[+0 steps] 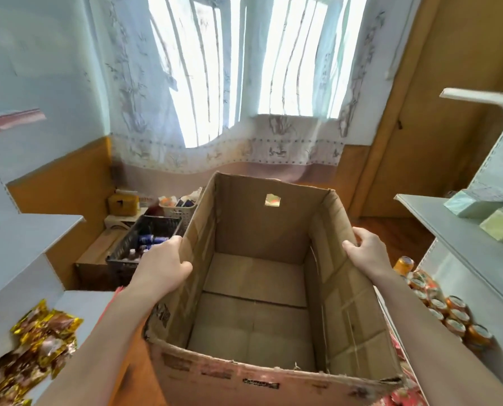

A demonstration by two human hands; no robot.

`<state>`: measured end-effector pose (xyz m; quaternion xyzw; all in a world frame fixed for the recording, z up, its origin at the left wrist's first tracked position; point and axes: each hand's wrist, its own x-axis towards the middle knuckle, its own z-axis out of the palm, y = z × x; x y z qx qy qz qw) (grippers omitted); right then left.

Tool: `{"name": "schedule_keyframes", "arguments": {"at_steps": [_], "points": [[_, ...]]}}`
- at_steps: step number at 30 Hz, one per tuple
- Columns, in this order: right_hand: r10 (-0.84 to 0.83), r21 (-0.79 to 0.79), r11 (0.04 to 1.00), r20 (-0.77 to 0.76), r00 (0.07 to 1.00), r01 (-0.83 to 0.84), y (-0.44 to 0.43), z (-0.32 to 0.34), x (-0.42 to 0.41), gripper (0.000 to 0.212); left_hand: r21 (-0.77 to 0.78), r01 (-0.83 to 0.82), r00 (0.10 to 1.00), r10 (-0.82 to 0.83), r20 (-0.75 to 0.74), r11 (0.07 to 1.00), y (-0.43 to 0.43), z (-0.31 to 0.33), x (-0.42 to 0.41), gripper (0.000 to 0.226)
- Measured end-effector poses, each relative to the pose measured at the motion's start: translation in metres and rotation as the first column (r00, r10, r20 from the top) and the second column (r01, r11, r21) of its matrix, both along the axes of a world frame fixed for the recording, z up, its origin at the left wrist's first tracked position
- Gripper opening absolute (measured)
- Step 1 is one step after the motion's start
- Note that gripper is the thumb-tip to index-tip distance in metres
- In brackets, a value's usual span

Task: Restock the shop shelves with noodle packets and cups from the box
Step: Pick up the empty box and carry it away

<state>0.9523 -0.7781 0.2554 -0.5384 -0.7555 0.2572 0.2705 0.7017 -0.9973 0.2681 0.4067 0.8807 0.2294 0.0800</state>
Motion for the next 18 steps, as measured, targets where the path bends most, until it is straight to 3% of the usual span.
{"name": "schedule_keyframes", "arguments": {"at_steps": [11, 18], "points": [[0.017, -0.034, 0.999, -0.013, 1.000, -0.018, 0.273, -0.018, -0.139, 0.043, -0.036, -0.046, 0.997, 0.044, -0.059, 0.998, 0.264, -0.018, -0.139, 0.029], [0.049, -0.030, 0.998, 0.003, 0.999, -0.049, 0.418, -0.019, -0.229, 0.046, -0.011, -0.101, 0.995, 0.100, -0.019, 0.995, 0.399, -0.022, -0.217, 0.038]]}}
